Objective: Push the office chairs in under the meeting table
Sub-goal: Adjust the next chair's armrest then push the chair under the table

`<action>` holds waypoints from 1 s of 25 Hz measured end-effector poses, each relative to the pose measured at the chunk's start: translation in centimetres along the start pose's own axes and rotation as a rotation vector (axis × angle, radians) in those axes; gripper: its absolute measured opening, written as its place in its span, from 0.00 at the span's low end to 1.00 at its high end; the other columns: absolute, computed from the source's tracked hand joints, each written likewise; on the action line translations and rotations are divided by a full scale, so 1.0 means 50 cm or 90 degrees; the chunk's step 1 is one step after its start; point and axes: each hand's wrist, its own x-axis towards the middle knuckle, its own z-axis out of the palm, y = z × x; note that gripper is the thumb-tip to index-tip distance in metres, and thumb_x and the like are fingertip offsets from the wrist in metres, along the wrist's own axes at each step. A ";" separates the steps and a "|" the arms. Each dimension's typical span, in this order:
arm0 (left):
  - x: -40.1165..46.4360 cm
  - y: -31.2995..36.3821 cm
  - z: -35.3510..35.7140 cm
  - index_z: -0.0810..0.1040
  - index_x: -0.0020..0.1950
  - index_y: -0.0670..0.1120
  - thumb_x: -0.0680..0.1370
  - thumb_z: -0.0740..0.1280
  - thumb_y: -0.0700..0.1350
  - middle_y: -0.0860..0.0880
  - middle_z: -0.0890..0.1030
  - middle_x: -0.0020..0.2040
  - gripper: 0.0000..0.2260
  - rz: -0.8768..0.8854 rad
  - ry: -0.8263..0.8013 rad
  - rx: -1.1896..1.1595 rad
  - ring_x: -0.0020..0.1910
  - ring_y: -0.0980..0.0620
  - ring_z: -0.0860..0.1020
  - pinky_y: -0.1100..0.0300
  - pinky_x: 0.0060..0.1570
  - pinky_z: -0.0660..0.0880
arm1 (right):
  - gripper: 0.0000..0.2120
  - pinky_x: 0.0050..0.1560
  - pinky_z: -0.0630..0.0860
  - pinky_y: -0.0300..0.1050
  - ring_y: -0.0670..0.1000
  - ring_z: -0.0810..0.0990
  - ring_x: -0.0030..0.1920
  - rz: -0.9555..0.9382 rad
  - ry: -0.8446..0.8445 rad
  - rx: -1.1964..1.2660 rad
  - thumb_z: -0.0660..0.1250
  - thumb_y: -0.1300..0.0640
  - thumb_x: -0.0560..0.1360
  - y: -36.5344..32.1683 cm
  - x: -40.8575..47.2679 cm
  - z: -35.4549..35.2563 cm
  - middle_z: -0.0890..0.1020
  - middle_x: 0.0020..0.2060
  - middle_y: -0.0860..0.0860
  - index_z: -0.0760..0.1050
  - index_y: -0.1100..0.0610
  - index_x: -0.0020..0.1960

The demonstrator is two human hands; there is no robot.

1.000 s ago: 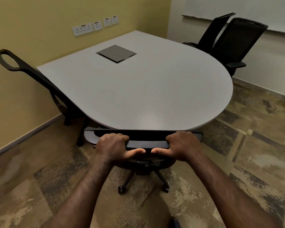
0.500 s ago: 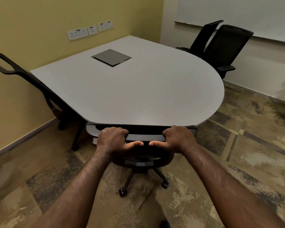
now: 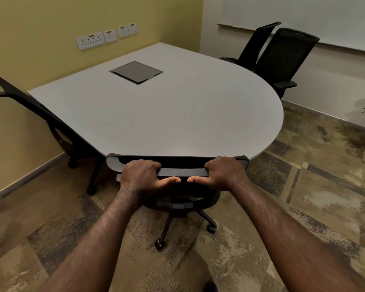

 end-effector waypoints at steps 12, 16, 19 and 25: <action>0.023 -0.020 0.003 0.64 0.25 0.49 0.64 0.47 0.83 0.55 0.65 0.22 0.37 0.002 0.012 -0.003 0.22 0.55 0.65 0.63 0.25 0.59 | 0.39 0.26 0.58 0.41 0.46 0.68 0.23 -0.001 0.018 -0.004 0.43 0.15 0.61 0.003 0.025 0.004 0.69 0.21 0.46 0.65 0.51 0.26; 0.031 -0.030 0.003 0.63 0.25 0.49 0.65 0.46 0.83 0.55 0.64 0.22 0.36 0.009 0.014 0.003 0.22 0.55 0.64 0.63 0.25 0.56 | 0.40 0.27 0.57 0.42 0.46 0.68 0.24 0.003 0.015 -0.001 0.42 0.15 0.61 0.000 0.036 0.006 0.70 0.22 0.46 0.66 0.51 0.26; 0.036 -0.045 0.005 0.63 0.25 0.49 0.64 0.45 0.83 0.55 0.65 0.22 0.36 0.014 0.018 0.005 0.22 0.54 0.66 0.63 0.26 0.57 | 0.40 0.27 0.57 0.42 0.47 0.69 0.25 0.005 0.014 0.003 0.41 0.15 0.60 -0.009 0.046 0.008 0.70 0.22 0.47 0.66 0.51 0.27; 0.030 -0.070 0.004 0.65 0.26 0.49 0.64 0.45 0.83 0.55 0.67 0.23 0.37 0.028 0.012 0.005 0.23 0.54 0.68 0.63 0.26 0.58 | 0.40 0.28 0.58 0.43 0.47 0.68 0.25 0.007 0.017 0.009 0.39 0.15 0.61 -0.036 0.044 0.013 0.70 0.23 0.47 0.67 0.51 0.27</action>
